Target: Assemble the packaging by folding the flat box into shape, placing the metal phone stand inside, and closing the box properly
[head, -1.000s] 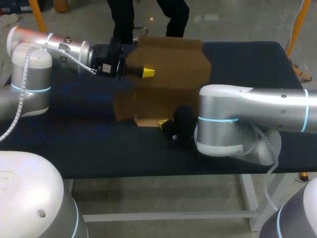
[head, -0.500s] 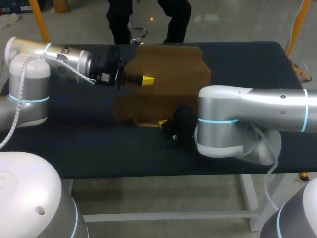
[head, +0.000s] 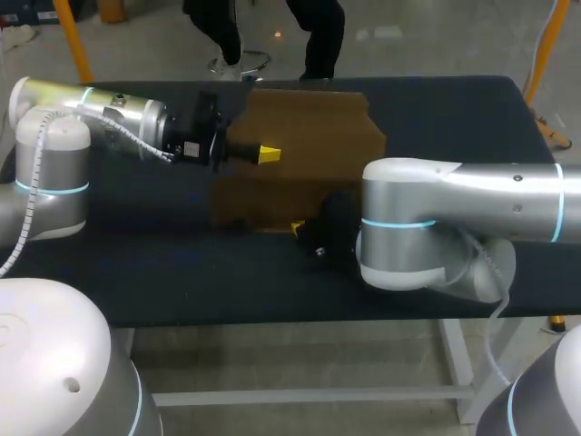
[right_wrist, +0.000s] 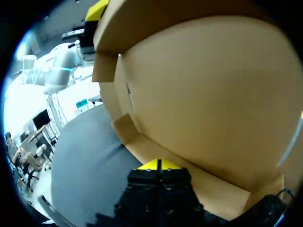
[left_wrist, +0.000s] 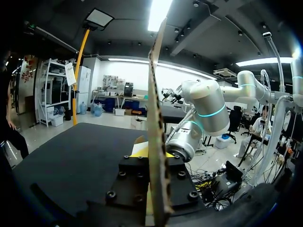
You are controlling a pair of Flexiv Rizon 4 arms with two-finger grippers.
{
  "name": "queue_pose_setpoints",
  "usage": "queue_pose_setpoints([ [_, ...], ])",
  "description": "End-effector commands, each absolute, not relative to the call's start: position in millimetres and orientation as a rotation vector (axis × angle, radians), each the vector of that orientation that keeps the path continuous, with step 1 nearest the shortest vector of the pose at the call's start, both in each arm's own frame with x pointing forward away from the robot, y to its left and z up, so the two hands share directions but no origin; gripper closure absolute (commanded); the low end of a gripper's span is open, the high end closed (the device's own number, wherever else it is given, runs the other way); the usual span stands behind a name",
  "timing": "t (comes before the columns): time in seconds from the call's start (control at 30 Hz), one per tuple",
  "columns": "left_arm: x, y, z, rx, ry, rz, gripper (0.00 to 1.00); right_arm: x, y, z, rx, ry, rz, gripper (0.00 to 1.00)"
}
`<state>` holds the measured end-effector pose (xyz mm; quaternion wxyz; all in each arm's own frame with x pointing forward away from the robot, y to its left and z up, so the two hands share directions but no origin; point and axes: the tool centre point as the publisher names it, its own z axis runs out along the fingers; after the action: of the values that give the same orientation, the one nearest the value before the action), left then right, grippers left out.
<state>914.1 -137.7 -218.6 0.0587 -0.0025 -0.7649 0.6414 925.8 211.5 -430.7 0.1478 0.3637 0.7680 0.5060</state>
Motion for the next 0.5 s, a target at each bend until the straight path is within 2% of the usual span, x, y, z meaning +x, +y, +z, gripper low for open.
queue_pose_setpoints([
  [0.03,912.9,-137.3,-222.6,-0.017,-2.31,1.947,1.0,928.3,216.5,-439.4,1.049,2.205,1.45,1.0],
  [0.5,910.2,-134.2,-226.5,-0.028,-2.334,1.908,1.0,928.3,216.5,-439.4,1.049,2.205,1.45,1.0],
])
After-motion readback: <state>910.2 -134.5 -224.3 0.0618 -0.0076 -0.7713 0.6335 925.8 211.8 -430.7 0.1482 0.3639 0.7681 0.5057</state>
